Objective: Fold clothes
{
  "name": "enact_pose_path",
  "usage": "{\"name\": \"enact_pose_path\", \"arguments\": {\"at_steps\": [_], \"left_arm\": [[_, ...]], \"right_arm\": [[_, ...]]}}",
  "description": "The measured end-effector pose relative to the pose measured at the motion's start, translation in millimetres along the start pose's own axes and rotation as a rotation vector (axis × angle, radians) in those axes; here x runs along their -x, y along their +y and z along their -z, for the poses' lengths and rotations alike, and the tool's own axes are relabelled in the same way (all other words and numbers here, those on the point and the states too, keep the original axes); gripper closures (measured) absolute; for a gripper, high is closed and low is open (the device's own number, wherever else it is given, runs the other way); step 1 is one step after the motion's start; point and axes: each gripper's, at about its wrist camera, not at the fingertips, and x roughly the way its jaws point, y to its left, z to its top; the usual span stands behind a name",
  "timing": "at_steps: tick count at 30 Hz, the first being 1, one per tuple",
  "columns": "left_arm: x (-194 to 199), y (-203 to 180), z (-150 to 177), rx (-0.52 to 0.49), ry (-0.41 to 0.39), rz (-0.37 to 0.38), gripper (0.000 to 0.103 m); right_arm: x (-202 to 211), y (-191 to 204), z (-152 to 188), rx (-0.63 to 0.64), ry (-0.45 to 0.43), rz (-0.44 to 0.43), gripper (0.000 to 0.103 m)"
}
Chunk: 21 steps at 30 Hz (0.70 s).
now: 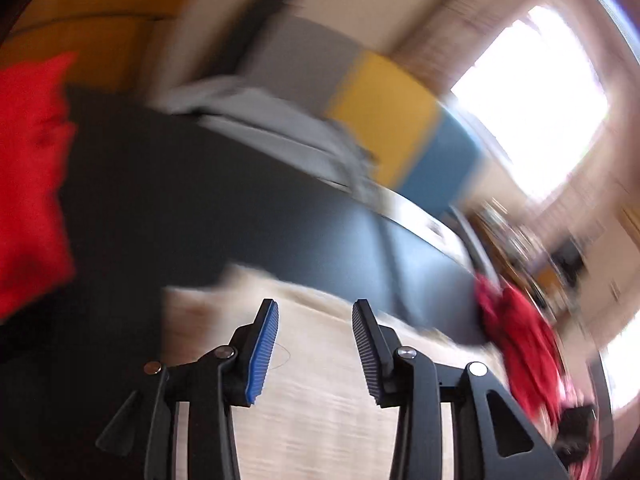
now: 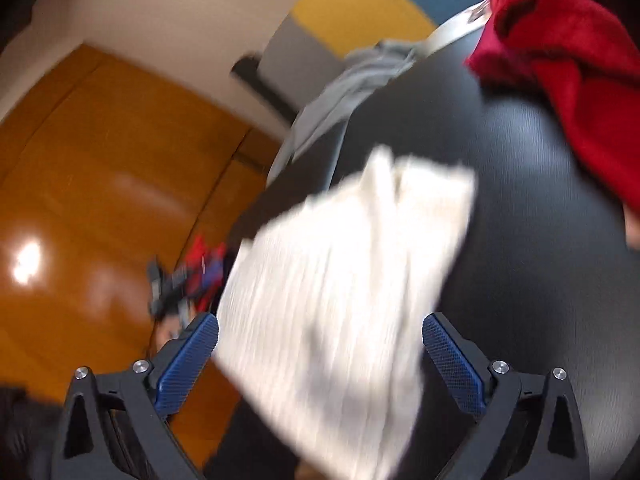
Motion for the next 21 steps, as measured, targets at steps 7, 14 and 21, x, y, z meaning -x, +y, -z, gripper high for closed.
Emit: {"name": "enact_pose_path", "arguments": {"at_steps": [7, 14, 21], "left_arm": [[-77.6, -153.7, 65.4, -0.399, 0.268, 0.249, 0.064], [-131.0, -194.6, 99.0, -0.535, 0.37, 0.294, 0.064], [-125.4, -183.6, 104.9, -0.533, 0.341, 0.312, 0.066]], "right_arm": [[-4.5, 0.5, 32.2, 0.032, 0.039, -0.037, 0.0], [-11.2, 10.6, 32.6, 0.094, 0.146, -0.118, 0.0], [-45.4, 29.8, 7.2, 0.16, 0.26, -0.261, 0.0]]}}
